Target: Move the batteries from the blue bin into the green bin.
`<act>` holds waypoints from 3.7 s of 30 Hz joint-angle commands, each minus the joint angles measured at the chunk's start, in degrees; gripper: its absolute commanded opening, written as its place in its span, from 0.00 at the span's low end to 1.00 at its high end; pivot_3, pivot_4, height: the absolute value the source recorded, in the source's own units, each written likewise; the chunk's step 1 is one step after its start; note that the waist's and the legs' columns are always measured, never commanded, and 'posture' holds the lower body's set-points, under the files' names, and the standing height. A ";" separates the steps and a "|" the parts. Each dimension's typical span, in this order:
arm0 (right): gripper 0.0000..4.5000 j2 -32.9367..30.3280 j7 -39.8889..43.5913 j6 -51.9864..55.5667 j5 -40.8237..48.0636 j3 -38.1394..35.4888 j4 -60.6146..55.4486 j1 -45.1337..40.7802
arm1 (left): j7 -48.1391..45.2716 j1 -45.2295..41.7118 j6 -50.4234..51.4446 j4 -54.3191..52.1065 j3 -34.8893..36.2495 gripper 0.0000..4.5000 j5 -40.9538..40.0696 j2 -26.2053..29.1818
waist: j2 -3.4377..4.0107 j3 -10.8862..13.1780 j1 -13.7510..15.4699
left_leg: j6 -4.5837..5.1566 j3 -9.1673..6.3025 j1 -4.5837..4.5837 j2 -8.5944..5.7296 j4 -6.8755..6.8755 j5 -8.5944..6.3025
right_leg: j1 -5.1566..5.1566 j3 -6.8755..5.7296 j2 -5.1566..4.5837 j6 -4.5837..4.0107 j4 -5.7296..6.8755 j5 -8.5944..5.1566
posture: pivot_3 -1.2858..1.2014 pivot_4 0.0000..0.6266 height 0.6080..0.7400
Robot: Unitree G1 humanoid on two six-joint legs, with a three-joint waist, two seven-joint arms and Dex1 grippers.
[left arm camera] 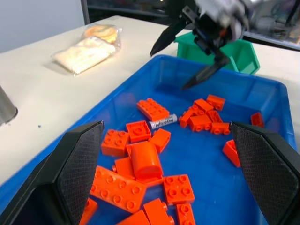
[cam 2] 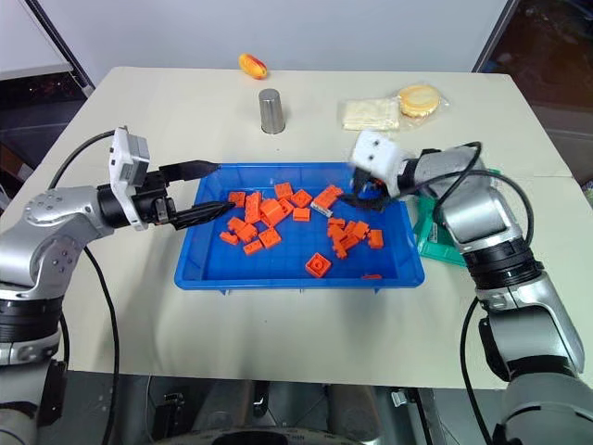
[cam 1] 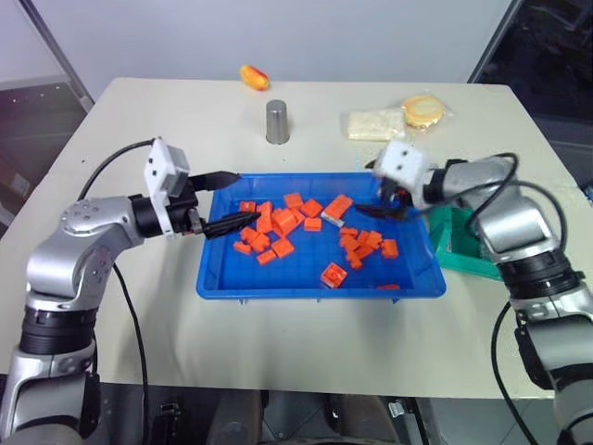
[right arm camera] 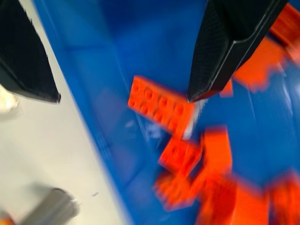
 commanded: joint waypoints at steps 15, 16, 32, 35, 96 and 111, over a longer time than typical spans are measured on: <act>0.98 5.48 -8.20 -34.09 -19.42 6.86 25.23 -9.46 | 4.21 2.65 1.87 -5.85 3.38 1.00 -2.97 0.81 | -0.02 -0.01 -0.92 | -0.15 -0.05 0.14 0.04 -0.06 0.08 | 0.09 0.00 0.04 -0.01 0.05 0.00 | 0.52 0.24 1.00; 0.98 5.86 -9.40 -34.77 -20.38 7.01 26.14 -10.06 | 4.30 2.70 1.89 -5.98 3.43 1.00 -3.06 0.80 | -0.02 -0.01 -1.04 | -0.16 -0.06 0.14 0.04 -0.06 0.09 | 0.09 0.00 0.04 -0.01 0.05 0.00 | 0.52 0.24 1.00; 0.57 10.63 -20.94 -45.48 -28.16 9.38 37.64 -13.90 | 5.65 3.88 2.07 -7.31 4.06 1.00 -3.96 1.02 | -0.03 -0.02 -1.43 | -0.18 -0.05 0.27 0.03 -0.11 0.10 | 0.13 0.02 0.04 -0.02 0.15 0.00 | 0.52 0.24 1.00; 0.22 10.63 -21.35 -45.84 -28.51 9.57 38.09 -13.85 | 5.99 4.24 2.20 -7.68 4.21 1.00 -4.17 1.10 | -0.03 -0.02 -1.43 | -0.18 -0.06 0.27 0.03 -0.12 0.10 | 0.13 0.01 0.04 -0.02 0.15 0.00 | 0.52 0.24 1.00; 0.81 6.19 7.60 43.72 13.55 -8.50 -12.65 1.16 | 4.92 4.08 1.03 -6.52 3.79 1.00 -4.40 2.17 | -0.03 -0.01 -1.04 | -0.17 -0.08 0.31 0.02 -0.13 0.10 | 0.21 -0.03 0.03 -0.03 0.11 -0.02 | 0.52 0.24 1.00; 0.81 14.01 2.35 50.81 18.48 -8.76 1.59 -5.69 | 7.64 6.55 0.07 -8.41 3.03 1.00 -3.43 0.22 | -0.04 -0.01 -1.23 | -0.17 -0.10 0.29 0.04 -0.15 0.10 | 0.18 -0.02 0.07 -0.03 0.12 -0.01 | 0.52 0.24 1.00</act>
